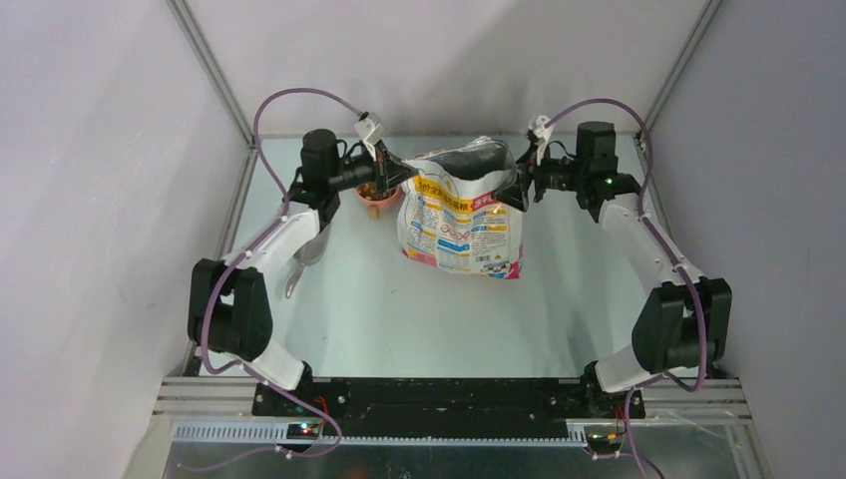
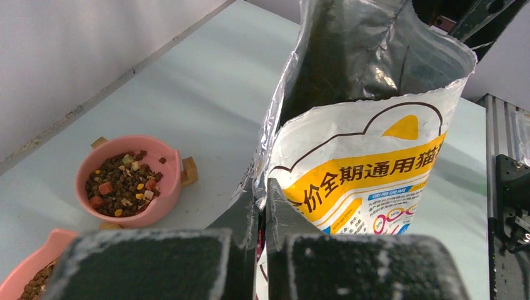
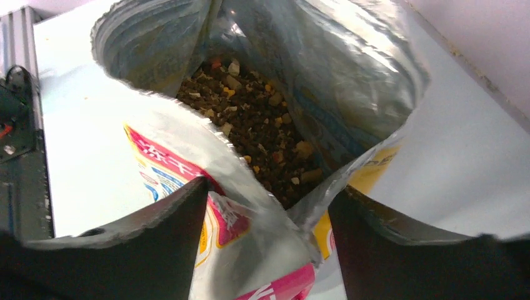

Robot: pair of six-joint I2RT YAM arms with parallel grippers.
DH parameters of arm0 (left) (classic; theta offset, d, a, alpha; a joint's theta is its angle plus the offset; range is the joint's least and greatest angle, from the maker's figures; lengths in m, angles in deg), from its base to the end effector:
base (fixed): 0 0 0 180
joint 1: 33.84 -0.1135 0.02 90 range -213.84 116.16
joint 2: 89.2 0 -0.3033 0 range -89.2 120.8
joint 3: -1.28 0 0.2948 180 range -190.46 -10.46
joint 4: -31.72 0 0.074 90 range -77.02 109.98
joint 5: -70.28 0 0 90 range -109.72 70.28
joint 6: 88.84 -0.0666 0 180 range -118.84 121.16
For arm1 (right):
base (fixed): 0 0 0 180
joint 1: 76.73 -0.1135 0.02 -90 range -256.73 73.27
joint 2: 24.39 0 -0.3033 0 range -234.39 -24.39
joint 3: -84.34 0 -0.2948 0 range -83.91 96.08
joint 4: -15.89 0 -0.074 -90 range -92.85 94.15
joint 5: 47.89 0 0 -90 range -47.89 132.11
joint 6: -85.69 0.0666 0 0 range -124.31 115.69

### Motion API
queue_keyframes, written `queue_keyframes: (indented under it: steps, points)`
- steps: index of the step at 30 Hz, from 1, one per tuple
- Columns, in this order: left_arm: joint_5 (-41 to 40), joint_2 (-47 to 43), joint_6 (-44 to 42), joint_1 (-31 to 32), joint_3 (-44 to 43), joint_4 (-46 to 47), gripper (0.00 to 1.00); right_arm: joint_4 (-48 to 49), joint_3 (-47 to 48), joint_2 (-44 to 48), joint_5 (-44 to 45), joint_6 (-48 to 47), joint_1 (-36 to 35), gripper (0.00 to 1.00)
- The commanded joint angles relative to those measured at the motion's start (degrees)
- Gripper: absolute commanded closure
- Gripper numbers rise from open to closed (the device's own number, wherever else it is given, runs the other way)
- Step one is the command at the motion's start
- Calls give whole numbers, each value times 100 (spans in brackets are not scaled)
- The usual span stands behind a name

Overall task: Serve the pet food
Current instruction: Adjust the pet food bag at the center of the board.

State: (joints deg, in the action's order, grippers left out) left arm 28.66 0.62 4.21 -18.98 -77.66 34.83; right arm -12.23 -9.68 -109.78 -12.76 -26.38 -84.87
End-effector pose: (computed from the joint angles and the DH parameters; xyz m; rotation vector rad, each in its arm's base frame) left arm 0.3987 -0.1573 0.3452 0.8036 1.5561 -0.9450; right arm 0.3784 0.1091 0.3669 -1.0340 1.6181 0.8091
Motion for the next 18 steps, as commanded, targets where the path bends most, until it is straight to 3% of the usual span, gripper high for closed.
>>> queue_keyframes:
  steps: [1, 2, 3, 4, 6, 12, 18]
  points:
    - [-250, 78, -142, -299, -393, 367, 100, 546, 12, -170, 133, -308, -265, 33]
    - [-180, 79, -153, -323, -409, 320, 100, 510, 12, -175, 151, -336, -251, 52]
    - [-116, 75, -188, -349, -433, 296, 100, 440, 18, -148, 218, -357, -219, 63]
    - [-91, 61, -224, -372, -442, 213, 100, 393, 15, -120, 286, -425, -199, 81]
    - [-42, -9, -363, -452, -451, 42, 100, 199, 17, 78, 532, -580, -149, 97]
    - [68, -470, -1152, -700, -585, -975, 100, 206, 5, 676, 644, -252, 195, 100]
    - [432, -1164, -1755, -707, -903, -2194, 100, 1052, 3, 1435, 414, 702, 399, 100]
